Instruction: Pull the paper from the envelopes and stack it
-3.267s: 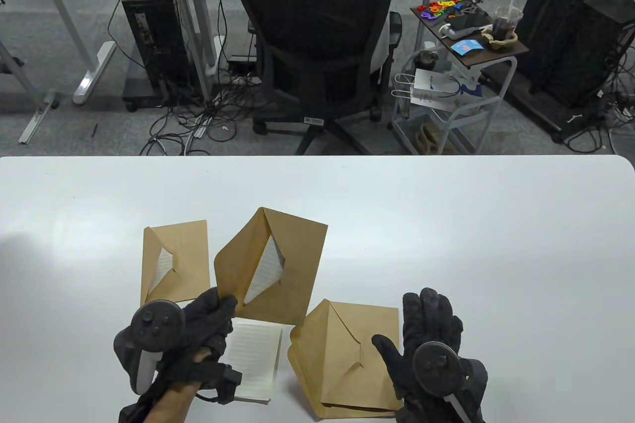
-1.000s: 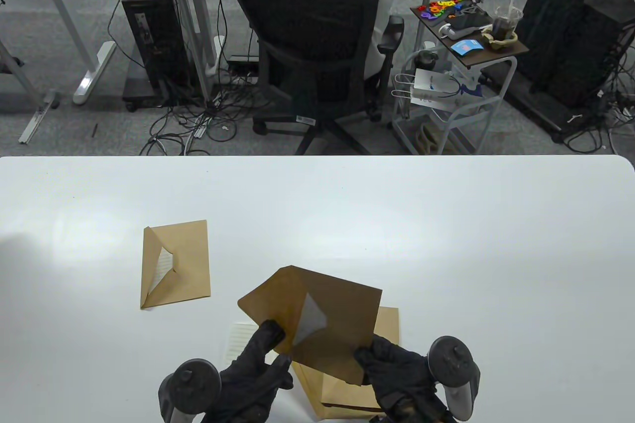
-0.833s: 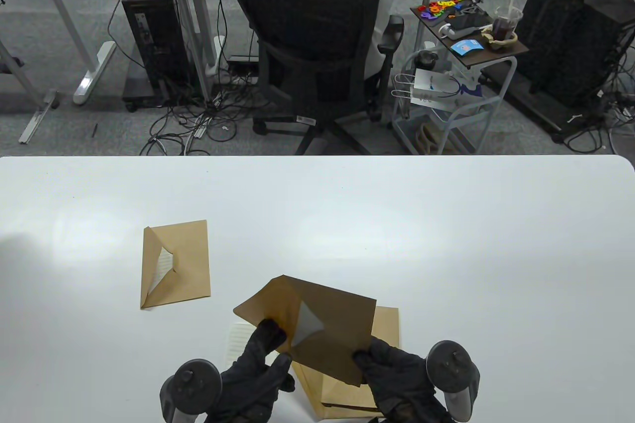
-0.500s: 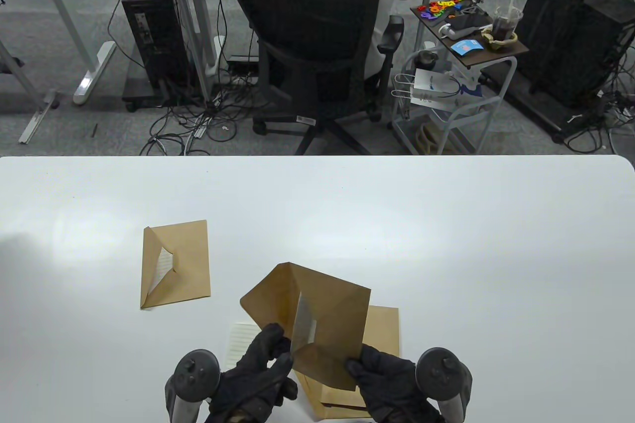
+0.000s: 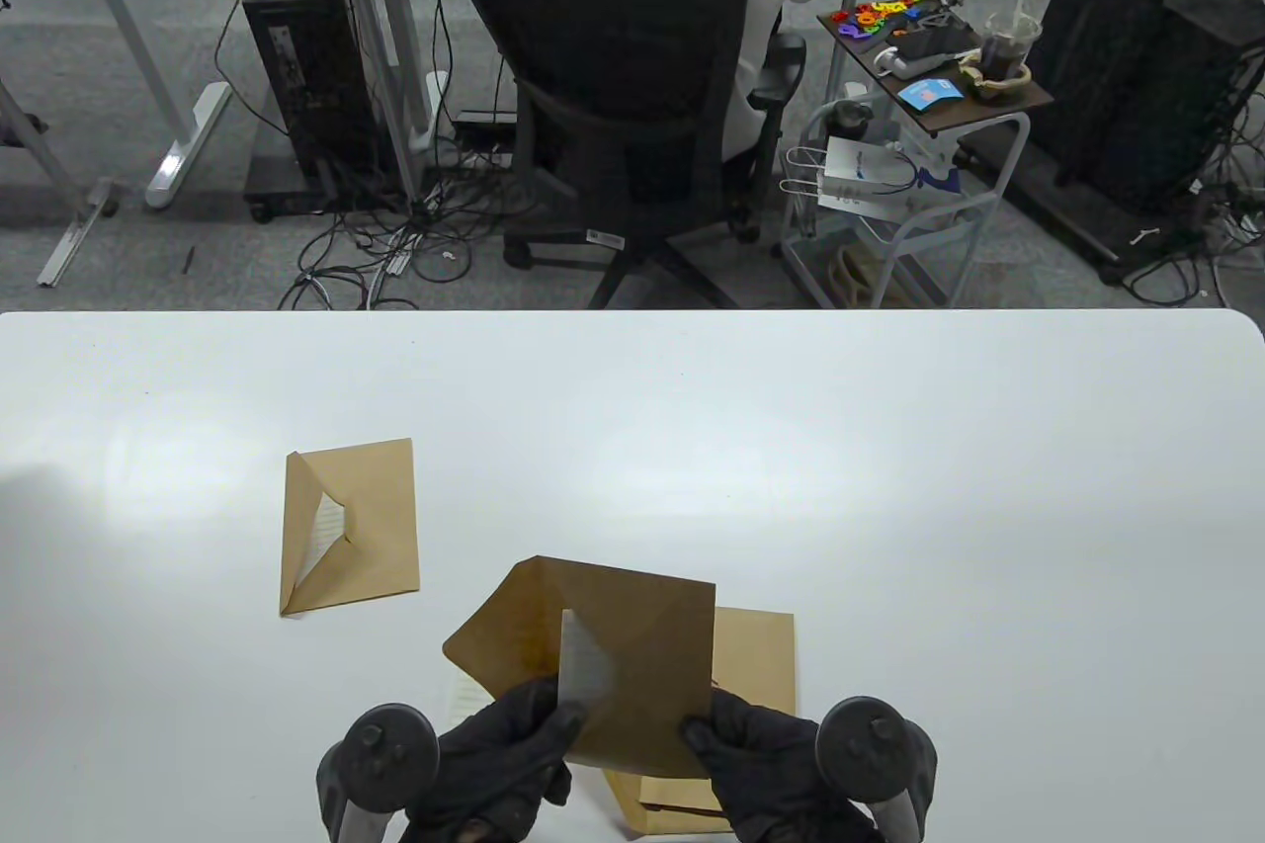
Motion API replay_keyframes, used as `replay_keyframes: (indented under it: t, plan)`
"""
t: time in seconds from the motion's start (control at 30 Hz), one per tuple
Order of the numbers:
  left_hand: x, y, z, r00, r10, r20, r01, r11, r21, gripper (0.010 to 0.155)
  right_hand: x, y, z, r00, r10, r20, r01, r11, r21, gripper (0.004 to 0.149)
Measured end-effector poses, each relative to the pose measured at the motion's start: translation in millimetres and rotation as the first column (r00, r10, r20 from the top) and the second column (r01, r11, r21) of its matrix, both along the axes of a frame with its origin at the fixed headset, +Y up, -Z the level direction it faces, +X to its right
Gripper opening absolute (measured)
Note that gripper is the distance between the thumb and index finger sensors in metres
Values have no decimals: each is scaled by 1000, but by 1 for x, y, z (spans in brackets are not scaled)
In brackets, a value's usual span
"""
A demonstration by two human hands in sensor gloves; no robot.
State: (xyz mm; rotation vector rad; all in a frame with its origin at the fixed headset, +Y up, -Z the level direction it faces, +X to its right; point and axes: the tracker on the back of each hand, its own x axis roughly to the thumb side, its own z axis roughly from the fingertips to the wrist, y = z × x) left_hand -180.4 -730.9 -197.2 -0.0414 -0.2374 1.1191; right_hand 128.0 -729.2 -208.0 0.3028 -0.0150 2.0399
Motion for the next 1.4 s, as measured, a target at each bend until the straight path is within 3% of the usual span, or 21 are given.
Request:
replay_keyframes:
  t: [0.23,0.4,0.6,0.83,1.1,1.27,1.4]
  plan:
    - [-39,15,-6,990,124,-62,-122,992,39,45,17,7,-1,988,34,148,-38,999,26,43]
    - [-78,18,-7,961,204,-184,-220,973,-70,46,37,14,-4,969,-80,236,81,997,3,43]
    - [-82,-6,-16,978,-60,-199,-12,939,-343,51,63,16,-10,927,-206,315,225,974,-27,43]
    - [-75,-33,-26,965,-212,-156,108,860,-500,52,66,13,-12,925,-193,328,222,974,-54,44]
    - [-68,-40,-25,929,-353,-109,242,803,-545,55,63,11,-13,935,-170,310,199,978,-61,44]
    - [-65,-32,-22,901,-425,-85,328,797,-508,63,63,11,-13,936,-171,308,199,978,-62,44]
    - [-65,-13,-15,835,-530,-147,424,790,-443,66,63,11,-13,936,-169,309,199,978,-65,44]
